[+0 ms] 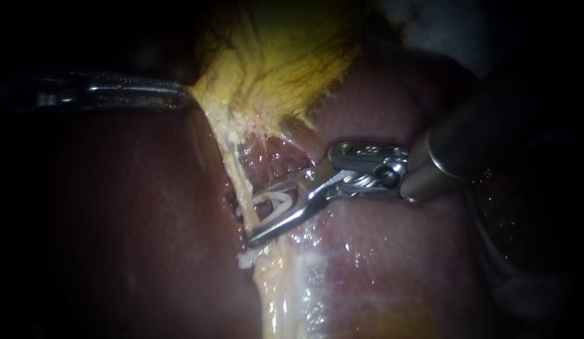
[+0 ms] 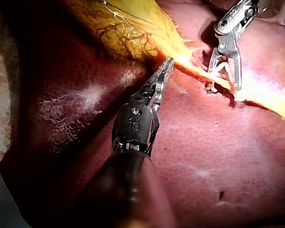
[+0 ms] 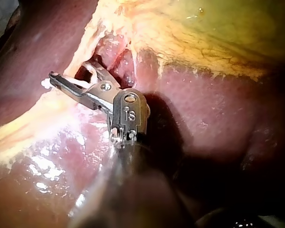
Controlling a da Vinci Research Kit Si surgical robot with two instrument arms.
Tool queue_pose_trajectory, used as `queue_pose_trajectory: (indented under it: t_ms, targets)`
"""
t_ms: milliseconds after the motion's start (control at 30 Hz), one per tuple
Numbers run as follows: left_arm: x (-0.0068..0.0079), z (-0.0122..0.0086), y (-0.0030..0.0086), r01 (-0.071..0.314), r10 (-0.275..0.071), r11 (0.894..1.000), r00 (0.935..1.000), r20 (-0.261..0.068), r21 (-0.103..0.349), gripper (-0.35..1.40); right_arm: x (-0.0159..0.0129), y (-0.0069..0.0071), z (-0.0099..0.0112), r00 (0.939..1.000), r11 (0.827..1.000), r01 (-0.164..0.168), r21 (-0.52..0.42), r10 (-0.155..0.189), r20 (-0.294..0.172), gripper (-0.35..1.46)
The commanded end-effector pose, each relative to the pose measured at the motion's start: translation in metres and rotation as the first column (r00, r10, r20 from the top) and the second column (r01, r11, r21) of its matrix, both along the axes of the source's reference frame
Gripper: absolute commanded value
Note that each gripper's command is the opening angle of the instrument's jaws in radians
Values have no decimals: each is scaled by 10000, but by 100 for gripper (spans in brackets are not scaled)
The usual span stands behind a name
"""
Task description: Clipping second clip left tube
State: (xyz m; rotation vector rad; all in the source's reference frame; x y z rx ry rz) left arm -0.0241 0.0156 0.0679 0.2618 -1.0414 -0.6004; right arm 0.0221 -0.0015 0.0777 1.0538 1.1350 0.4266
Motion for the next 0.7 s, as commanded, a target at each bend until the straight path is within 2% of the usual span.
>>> queue_pose_trajectory:
  t_ms: [33,200,333,500,700]
  targets:
    - [0,0,0,-5,5,10000,10000,2,-2,-35,0,-1,-1,10000,10000,44,73,-43,-77,53]
    - [0,0,0,-6,6,10000,10000,3,-2,-35,5,-6,-7,9974,9994,121,338,-97,-715,52]
    - [1,0,0,-6,6,10000,10000,3,-2,-35,9,-10,-13,9953,9988,276,413,-236,-942,52]
    - [1,0,0,-8,8,10000,10000,4,-1,-35,14,-15,-19,9896,9974,396,606,-308,-1405,52]
    - [1,0,0,-8,8,10000,10000,4,-1,-35,17,-25,-30,9823,9946,796,671,-668,-1748,51]
